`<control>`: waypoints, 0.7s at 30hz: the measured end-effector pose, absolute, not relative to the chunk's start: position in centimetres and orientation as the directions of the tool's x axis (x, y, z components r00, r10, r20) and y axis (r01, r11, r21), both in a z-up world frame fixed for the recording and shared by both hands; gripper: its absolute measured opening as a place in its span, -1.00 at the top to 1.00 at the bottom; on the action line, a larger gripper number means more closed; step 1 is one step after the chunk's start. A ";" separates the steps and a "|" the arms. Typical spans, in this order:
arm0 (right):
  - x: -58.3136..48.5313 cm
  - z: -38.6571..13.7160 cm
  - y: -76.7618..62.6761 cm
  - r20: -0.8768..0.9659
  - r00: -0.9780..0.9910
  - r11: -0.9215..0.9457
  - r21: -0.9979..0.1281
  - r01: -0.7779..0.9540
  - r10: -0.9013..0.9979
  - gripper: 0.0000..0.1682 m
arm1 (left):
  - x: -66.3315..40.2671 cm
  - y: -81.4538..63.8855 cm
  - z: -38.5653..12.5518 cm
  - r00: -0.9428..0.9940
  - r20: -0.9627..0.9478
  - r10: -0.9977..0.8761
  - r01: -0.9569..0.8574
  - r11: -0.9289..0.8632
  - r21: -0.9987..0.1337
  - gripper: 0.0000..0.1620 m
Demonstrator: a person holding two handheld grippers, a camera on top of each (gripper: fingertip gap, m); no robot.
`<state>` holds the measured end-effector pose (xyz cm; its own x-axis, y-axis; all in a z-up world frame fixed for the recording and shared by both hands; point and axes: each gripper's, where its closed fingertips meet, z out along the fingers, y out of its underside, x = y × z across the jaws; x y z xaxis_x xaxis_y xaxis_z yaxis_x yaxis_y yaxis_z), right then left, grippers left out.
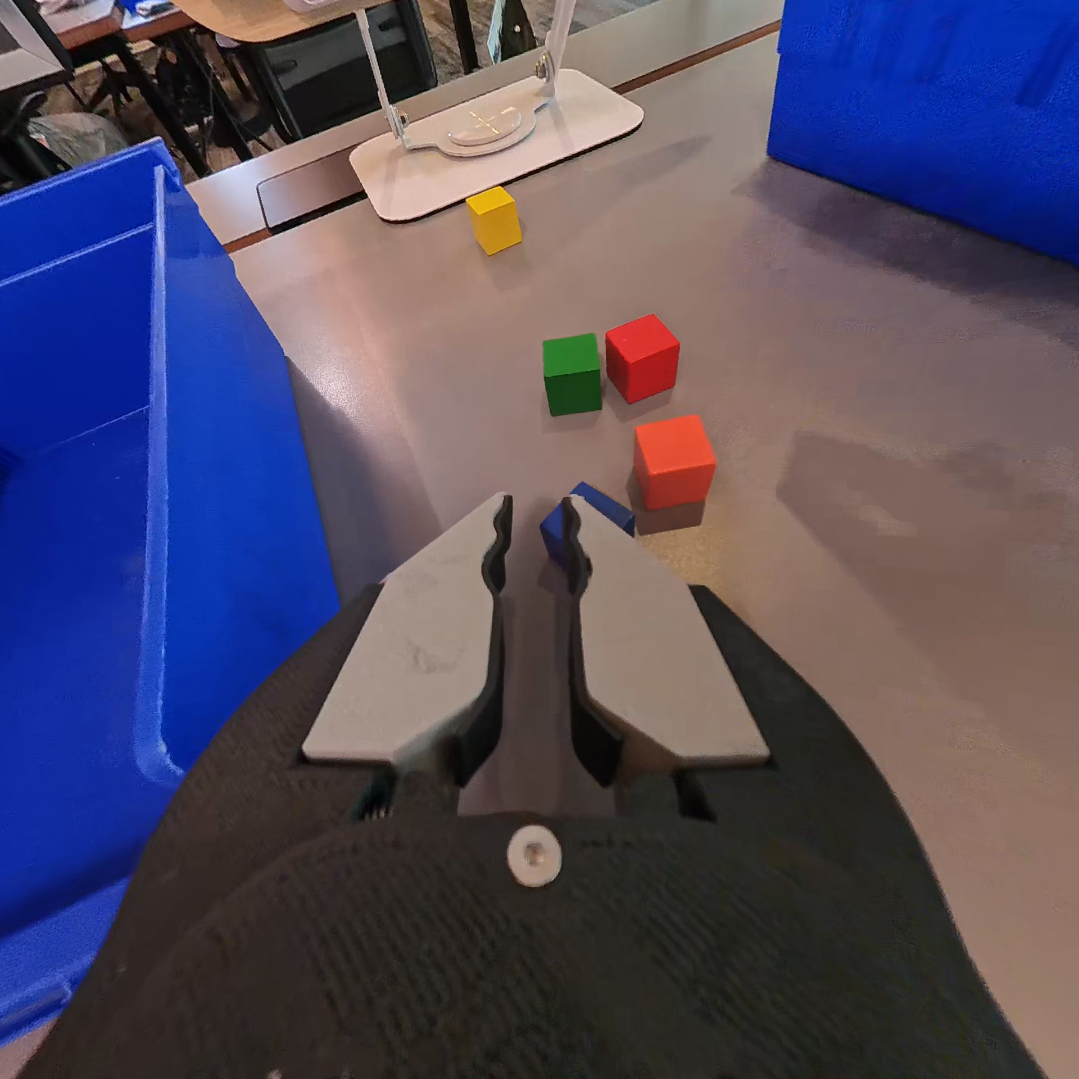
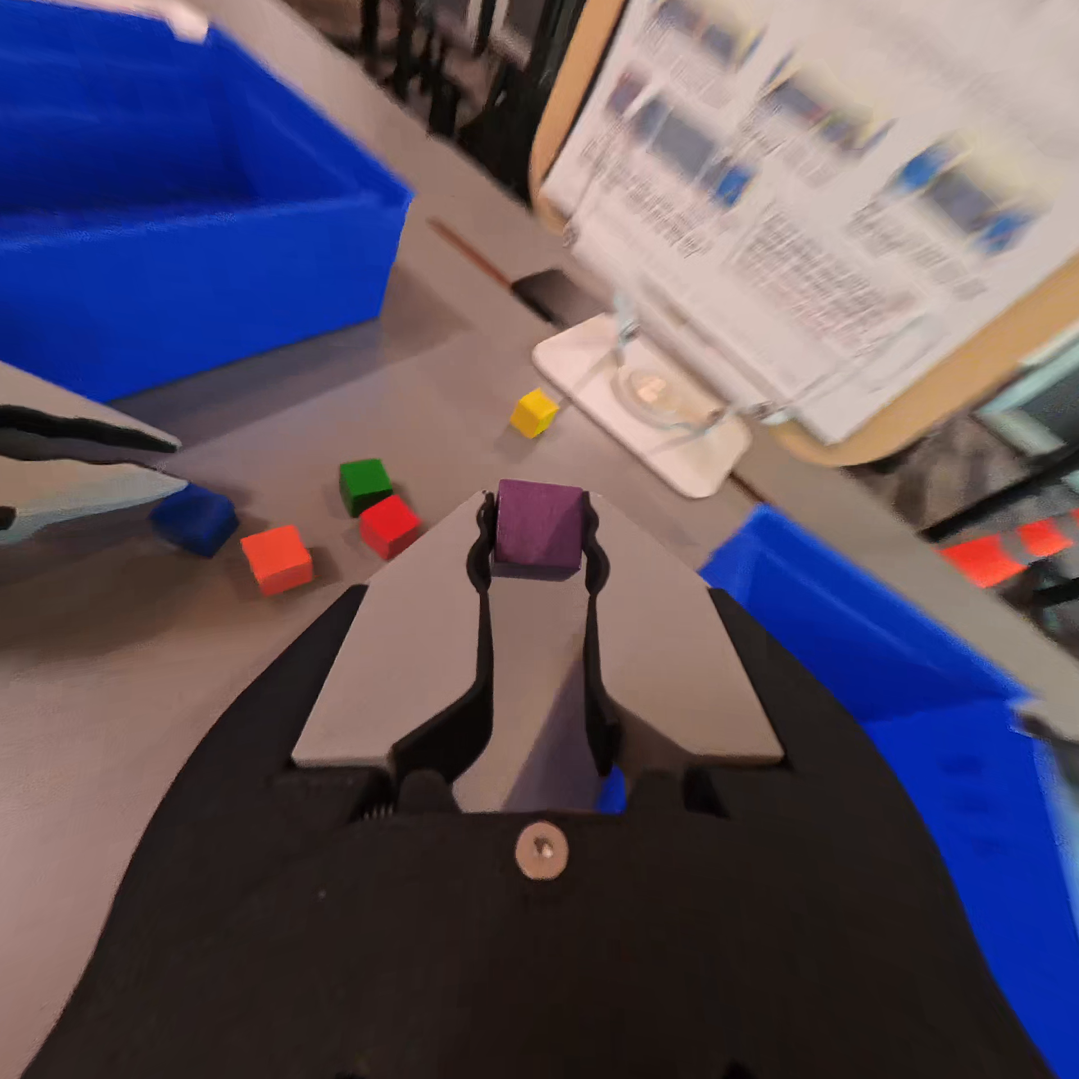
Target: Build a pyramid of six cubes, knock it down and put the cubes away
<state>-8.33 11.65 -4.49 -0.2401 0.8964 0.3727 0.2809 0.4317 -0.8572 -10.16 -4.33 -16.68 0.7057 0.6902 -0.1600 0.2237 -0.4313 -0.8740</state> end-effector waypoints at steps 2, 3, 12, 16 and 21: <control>-6.2 -1.0 15.1 0.388 -0.161 0.418 -0.872 0.255 0.907 0.68 | -10.1 -4.3 -16.7 0.707 -0.170 0.687 0.217 -0.439 -0.872 0.82; -5.3 0.0 17.4 0.374 -0.129 0.395 -0.879 0.265 0.918 0.68 | -10.1 -4.3 -16.8 0.706 -0.178 0.686 0.215 -0.446 -0.869 0.82; -2.1 -9.5 31.8 0.151 -0.011 0.129 -0.804 0.580 0.989 0.68 | -10.2 -4.4 -16.8 0.685 -0.219 0.695 0.198 -0.466 -0.862 0.82; -2.5 -13.7 32.3 0.146 -0.013 0.116 -0.728 0.676 0.989 0.52 | -10.3 -4.6 -16.5 0.677 -0.213 0.705 0.195 -0.450 -0.871 0.82; -3.7 -6.6 27.4 0.086 -0.079 0.114 -0.862 0.494 0.993 0.47 | -10.3 -4.6 -16.6 0.682 -0.193 0.705 0.209 -0.441 -0.873 0.82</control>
<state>-3.73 27.42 -6.64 -0.0792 0.9931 0.0862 0.4936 0.1142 -0.8621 -10.34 -4.59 -16.57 0.6823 0.7052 -0.1927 0.2092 -0.4409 -0.8728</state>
